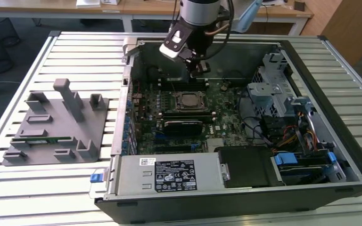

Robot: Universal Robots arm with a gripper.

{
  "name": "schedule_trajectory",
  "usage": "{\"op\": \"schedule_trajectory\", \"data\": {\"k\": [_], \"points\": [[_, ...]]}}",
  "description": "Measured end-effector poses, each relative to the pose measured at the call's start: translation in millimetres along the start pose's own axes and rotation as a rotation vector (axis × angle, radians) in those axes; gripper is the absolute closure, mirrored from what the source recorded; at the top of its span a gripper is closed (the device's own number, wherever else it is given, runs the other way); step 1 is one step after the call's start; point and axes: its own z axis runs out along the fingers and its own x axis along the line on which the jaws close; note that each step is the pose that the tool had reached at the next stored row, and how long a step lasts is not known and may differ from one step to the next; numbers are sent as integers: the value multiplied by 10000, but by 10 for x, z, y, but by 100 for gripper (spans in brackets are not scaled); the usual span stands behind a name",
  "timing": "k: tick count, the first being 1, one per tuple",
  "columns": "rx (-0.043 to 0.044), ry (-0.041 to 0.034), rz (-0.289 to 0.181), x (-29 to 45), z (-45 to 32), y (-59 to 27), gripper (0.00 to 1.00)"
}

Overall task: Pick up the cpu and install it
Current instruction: 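Install the first cpu locking lever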

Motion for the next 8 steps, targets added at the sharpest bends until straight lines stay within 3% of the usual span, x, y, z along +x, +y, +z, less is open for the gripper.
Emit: {"op": "schedule_trajectory", "data": {"k": [8], "points": [[34,32,-1591,-1,34,-1,89]]}}
